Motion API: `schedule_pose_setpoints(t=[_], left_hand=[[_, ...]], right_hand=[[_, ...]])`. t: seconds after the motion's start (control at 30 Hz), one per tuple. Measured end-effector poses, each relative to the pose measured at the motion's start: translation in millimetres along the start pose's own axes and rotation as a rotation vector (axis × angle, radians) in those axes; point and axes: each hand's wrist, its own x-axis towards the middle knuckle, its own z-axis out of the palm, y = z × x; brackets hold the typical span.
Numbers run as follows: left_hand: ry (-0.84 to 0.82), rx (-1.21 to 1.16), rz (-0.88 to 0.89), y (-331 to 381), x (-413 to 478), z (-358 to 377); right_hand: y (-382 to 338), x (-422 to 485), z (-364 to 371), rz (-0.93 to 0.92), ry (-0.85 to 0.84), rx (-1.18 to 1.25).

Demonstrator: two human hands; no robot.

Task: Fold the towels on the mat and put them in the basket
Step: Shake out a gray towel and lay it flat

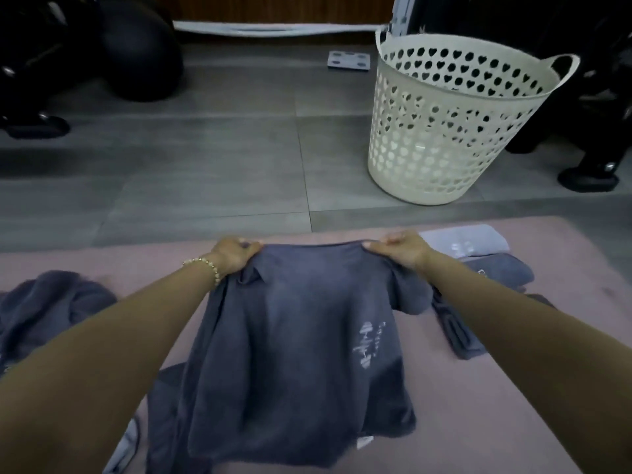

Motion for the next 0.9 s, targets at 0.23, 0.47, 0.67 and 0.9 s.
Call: schedule_pose_setpoints(t=[0.23,0.47,0.67,0.9], left_hand=[[0.304,0.254,0.318,-36,31,103],[-0.142,0.361,0.451,-27,13,222],[-0.261,0.324,0.469,4,42,253],[-0.306,0.467,0.402,30,98,256]], right_hand=[[125,28,29,0.062,0.335,0.178],[226,-19,45,0.371,0.008,0.185],[224,-22,59,0.37,-0.204,0.333],[238,-27,75,0.372,-0.105,0.525]])
